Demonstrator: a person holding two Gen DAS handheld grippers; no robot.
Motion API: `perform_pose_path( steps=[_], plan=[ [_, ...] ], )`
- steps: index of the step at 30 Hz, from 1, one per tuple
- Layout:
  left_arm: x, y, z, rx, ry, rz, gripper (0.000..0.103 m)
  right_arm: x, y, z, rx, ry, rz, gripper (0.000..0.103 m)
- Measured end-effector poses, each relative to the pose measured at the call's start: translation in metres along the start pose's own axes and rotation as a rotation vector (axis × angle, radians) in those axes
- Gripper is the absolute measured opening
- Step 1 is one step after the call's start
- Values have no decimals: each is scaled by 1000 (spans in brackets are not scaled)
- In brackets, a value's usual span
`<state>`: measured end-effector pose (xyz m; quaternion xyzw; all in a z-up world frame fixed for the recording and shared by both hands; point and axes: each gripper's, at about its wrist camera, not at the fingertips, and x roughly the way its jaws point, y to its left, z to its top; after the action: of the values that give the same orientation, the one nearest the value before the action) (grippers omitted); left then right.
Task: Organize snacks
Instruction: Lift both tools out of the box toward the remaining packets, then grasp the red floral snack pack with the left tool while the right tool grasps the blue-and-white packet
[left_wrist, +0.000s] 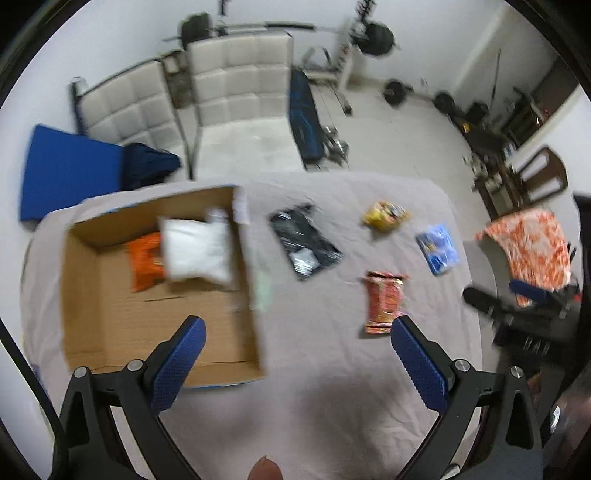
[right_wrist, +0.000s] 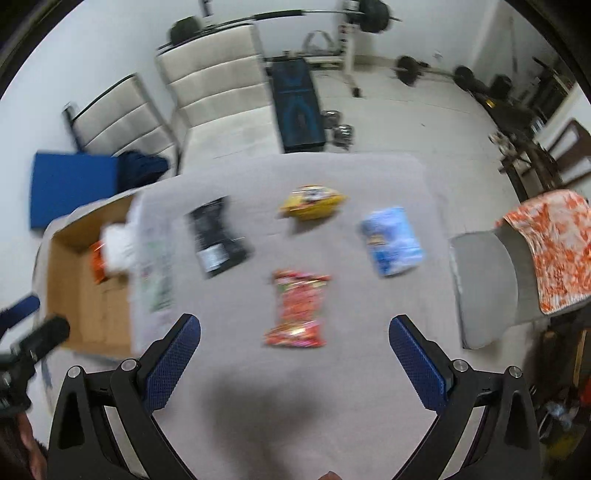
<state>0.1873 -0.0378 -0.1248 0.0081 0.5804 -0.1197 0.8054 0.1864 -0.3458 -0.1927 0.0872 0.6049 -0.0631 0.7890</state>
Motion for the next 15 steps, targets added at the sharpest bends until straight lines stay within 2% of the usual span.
perform_pose_path(
  steps=[3, 7, 11, 13, 15],
  plan=[
    [37, -44, 13, 36, 61, -10, 103, 32, -64, 22, 43, 21, -20, 103],
    [98, -97, 24, 67, 172, -34, 103, 81, -119, 42, 50, 91, -39, 103],
    [162, -141, 27, 88, 280, -50, 99, 130, -150, 59, 21, 155, -48, 103],
    [189, -150, 26, 87, 322, -63, 89, 150, -156, 64, 9, 181, -41, 103],
    [218, -160, 24, 88, 377, -65, 85, 171, -160, 69, -10, 211, -36, 103]
  ],
)
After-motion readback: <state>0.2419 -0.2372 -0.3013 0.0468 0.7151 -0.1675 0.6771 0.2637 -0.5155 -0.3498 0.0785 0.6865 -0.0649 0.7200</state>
